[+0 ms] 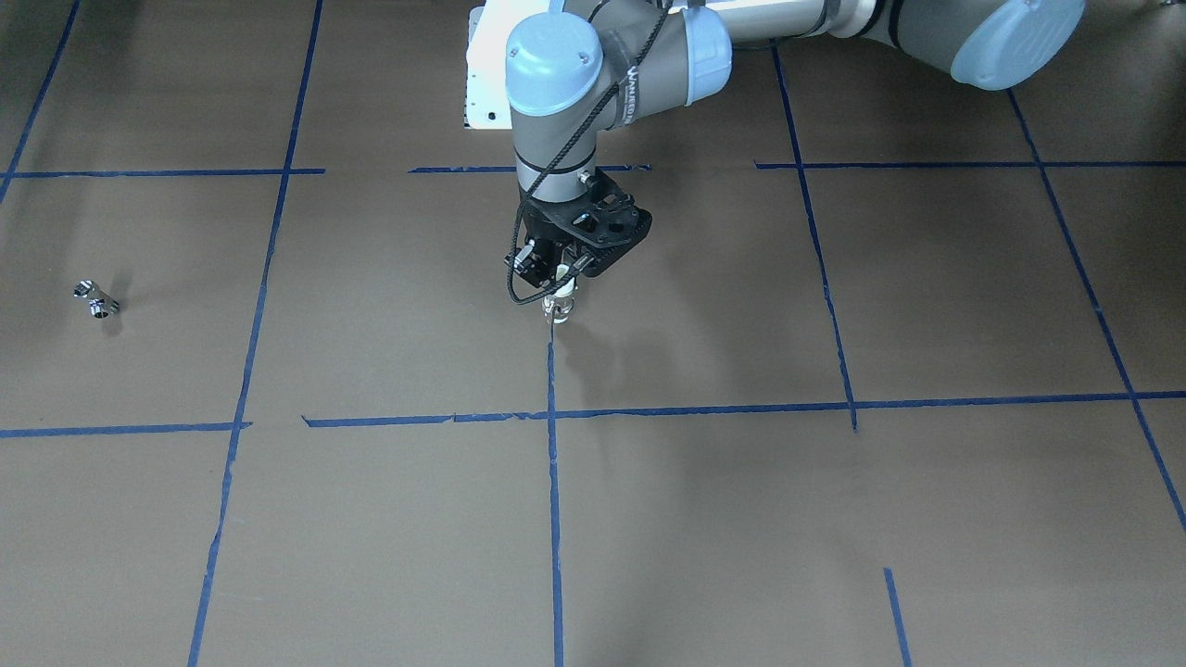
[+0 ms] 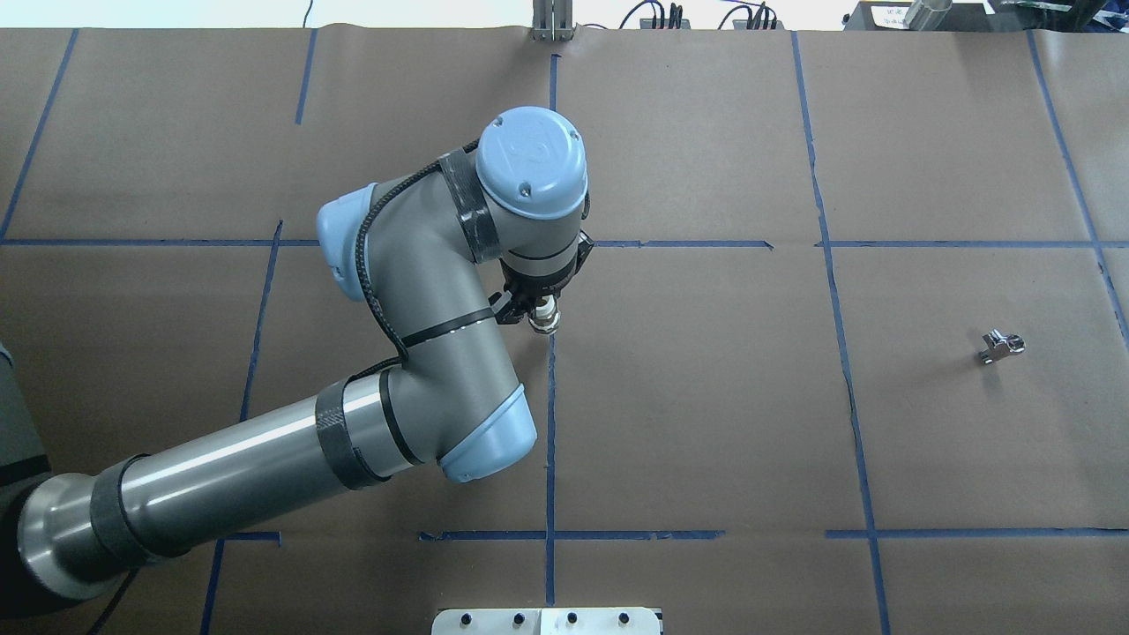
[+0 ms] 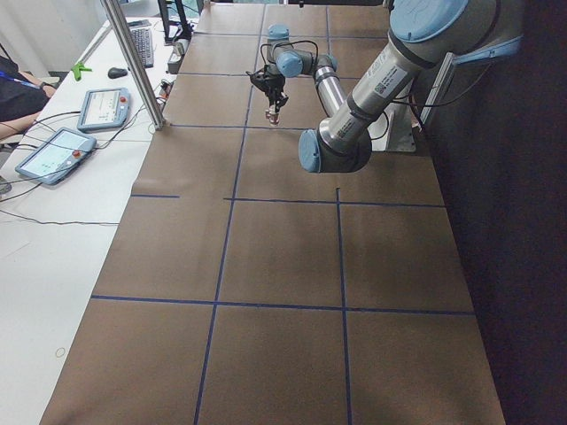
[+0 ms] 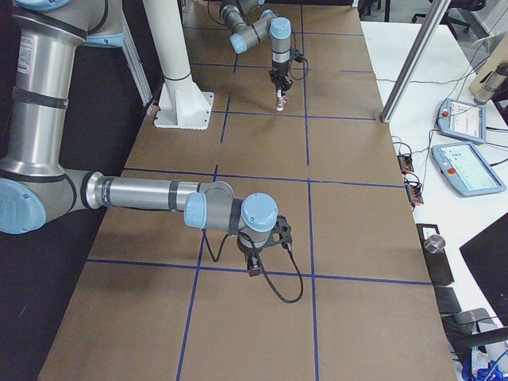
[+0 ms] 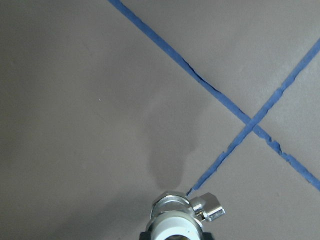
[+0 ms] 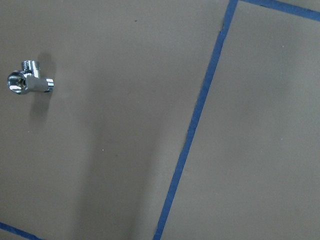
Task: Assemble PPR valve and pipe with both arms
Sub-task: 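Carry the white valve with the left gripper to the table center, set upright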
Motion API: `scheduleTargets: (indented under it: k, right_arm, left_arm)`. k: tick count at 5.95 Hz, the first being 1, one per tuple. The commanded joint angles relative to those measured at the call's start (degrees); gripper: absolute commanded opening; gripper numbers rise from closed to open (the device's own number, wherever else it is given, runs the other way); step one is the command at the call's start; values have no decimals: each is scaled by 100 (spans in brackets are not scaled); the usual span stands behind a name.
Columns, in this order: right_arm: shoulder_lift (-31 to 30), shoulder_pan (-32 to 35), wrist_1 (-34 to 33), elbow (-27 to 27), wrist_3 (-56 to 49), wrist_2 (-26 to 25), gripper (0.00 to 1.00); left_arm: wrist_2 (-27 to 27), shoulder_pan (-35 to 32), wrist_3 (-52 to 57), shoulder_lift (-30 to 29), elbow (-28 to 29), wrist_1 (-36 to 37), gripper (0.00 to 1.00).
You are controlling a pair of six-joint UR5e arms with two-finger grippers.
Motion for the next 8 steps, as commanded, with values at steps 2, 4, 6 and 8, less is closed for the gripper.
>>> scheduleTargets:
  k: [2, 4, 6, 8]
  right_arm:
    - [0, 0, 0, -9, 0, -6, 100]
    - [0, 0, 0, -9, 0, -6, 100]
    - [0, 0, 0, -17, 0, -6, 100]
    - [0, 0, 0, -9, 0, -6, 100]
  left_arm:
    - [46, 130, 39, 1, 73, -23, 17]
    - [46, 157, 57, 1, 108, -32, 33]
    - [38, 183, 74, 1, 196, -49, 43]
    - [29, 192, 354, 1, 179, -49, 57]
